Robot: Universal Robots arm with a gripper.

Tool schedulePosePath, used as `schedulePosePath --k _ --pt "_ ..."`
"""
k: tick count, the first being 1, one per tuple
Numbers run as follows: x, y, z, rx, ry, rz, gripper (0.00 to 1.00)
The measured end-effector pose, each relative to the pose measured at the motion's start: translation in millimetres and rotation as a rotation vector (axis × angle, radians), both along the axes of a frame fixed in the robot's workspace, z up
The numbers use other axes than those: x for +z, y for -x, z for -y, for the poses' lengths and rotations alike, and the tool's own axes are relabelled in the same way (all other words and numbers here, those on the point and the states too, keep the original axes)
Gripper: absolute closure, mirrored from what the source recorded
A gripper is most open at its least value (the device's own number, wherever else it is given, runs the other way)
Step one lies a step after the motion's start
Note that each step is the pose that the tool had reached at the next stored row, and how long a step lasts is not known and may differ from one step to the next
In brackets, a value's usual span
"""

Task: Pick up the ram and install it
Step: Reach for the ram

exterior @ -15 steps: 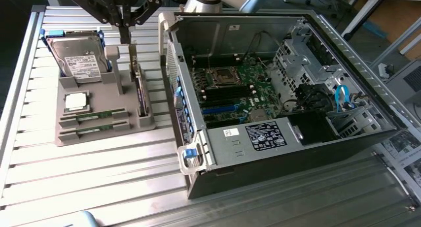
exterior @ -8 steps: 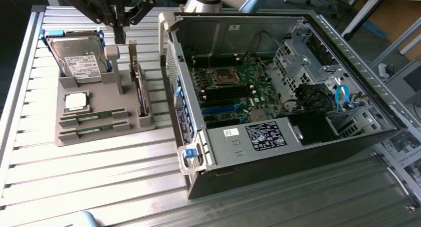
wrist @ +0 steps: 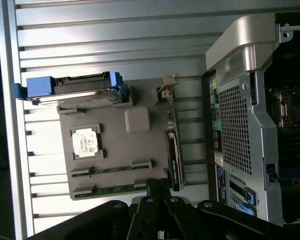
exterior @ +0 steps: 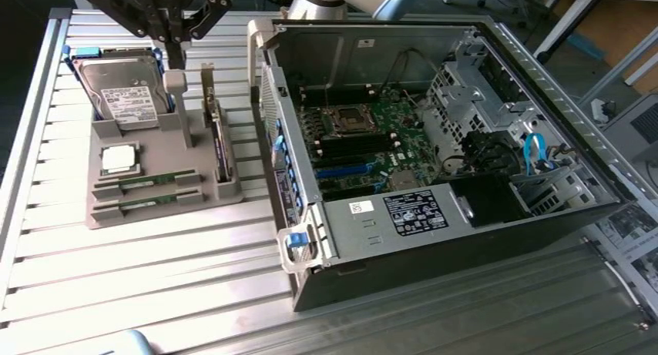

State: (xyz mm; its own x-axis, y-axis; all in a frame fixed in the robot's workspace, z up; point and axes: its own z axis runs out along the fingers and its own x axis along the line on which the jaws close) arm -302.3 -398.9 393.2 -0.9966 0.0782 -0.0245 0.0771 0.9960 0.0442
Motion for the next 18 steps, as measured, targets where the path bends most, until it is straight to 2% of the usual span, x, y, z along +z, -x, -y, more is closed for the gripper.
schedulePosePath --k 18 --pt "0.0 30.6 0.0 0.000 0.0000 0.0000 0.89"
